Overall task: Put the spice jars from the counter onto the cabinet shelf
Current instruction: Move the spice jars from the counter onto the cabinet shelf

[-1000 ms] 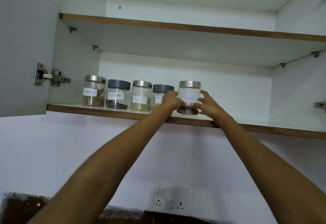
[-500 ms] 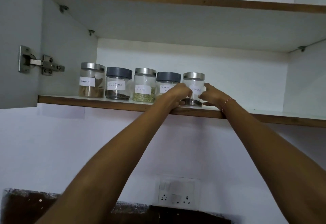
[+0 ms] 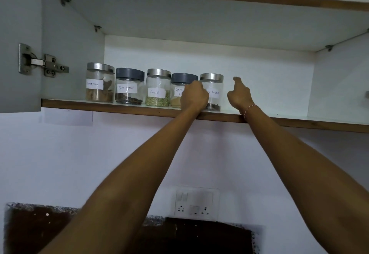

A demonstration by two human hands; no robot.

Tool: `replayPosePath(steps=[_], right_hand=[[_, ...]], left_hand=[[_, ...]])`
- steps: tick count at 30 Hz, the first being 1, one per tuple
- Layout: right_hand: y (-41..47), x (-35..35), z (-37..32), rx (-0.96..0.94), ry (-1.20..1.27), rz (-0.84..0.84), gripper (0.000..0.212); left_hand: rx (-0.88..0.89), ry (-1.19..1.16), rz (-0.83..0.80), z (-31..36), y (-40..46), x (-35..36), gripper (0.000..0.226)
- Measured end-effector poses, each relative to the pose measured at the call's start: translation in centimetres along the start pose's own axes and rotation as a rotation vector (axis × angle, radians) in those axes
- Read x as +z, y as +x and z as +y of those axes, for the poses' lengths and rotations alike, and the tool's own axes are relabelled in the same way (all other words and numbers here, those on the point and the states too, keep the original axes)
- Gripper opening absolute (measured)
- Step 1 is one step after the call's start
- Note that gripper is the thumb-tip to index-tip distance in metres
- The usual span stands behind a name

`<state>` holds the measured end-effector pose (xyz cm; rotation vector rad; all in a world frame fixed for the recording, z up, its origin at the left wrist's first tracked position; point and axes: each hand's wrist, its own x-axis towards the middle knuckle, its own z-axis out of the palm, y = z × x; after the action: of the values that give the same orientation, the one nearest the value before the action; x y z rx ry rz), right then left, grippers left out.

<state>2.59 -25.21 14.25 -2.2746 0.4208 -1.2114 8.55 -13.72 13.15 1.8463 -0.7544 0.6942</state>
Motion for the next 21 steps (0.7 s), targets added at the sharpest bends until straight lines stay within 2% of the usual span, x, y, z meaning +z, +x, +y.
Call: replayPosePath(steps=[4,7,9,11,13,17,21], right_hand=[[-2.9,-0.6,0.2,-0.232,-0.262,0.167,0.053],[-6.8,-0.7,0.9,-0.300,-0.262,0.258,0.051],[-10.6,-0.2,2.0,-0.326,-0.230,0.369,0.049],[-15.4,1.2,4.1,-0.328,-0.190,0.446,0.048],[-20.8,3.2,7.1,-0.290,-0.156,0.430,0.046],[-32.1,6.6,14.6,-0.152,-0.170,0.208,0.045],[-42.1,7.4,21.1,0.028,-0.254,-0.006,0.045]], left_hand=[[0.328,0.146,0.121,0.8,-2.6,-0.3,0.040],[0.465,0.220,0.136,-0.1,-6.8,0.5,0.047],[0.499,0.174,0.145,-1.6,-11.5,1.7,0.049],[0.455,0.100,0.094,-4.0,-17.5,3.6,0.048],[0.371,0.076,-0.037,-6.9,-23.9,5.5,0.048],[0.205,0.151,-0.355,-12.7,-35.6,8.4,0.049],[0.037,0.135,-0.571,-15.9,-45.6,10.0,0.048]])
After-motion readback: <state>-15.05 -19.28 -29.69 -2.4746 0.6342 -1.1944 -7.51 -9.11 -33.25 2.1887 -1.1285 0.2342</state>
